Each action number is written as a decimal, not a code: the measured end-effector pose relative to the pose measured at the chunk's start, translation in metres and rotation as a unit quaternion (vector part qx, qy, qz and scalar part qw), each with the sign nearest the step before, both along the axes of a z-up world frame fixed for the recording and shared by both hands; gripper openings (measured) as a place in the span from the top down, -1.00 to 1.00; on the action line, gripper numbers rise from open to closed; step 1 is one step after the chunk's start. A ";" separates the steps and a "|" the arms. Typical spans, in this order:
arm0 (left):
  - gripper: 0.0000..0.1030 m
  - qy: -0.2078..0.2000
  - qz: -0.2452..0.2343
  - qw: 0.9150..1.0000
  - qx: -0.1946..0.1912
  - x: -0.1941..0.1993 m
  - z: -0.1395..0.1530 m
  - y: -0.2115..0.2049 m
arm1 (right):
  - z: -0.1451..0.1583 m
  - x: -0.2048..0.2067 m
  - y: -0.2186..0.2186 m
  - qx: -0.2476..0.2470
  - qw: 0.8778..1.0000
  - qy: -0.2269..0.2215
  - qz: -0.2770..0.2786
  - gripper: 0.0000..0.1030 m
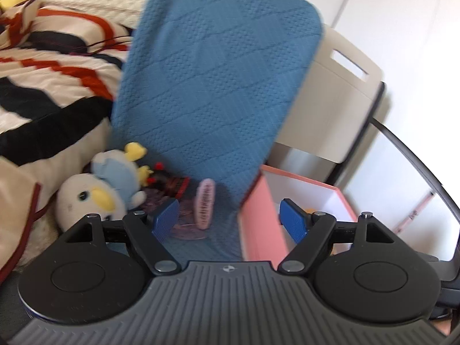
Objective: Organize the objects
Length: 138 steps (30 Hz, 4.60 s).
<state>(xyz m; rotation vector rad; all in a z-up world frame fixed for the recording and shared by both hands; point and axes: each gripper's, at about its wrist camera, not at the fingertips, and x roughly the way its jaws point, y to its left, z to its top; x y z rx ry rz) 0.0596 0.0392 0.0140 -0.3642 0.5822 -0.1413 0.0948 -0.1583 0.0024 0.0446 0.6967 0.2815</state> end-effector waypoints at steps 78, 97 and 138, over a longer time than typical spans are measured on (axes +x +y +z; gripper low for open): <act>-0.21 0.156 0.000 0.972 0.178 0.264 -0.233 -0.009 | -0.173 0.267 0.068 -0.017 0.980 0.189 0.065 -0.07; 0.39 0.168 0.019 0.984 0.052 0.254 -0.180 0.036 | -0.143 0.236 0.052 -0.003 0.983 0.174 0.062 0.27; 0.39 0.219 0.031 0.975 -0.023 0.090 -0.188 0.047 | -0.153 0.099 0.066 -0.004 0.979 0.199 0.051 0.22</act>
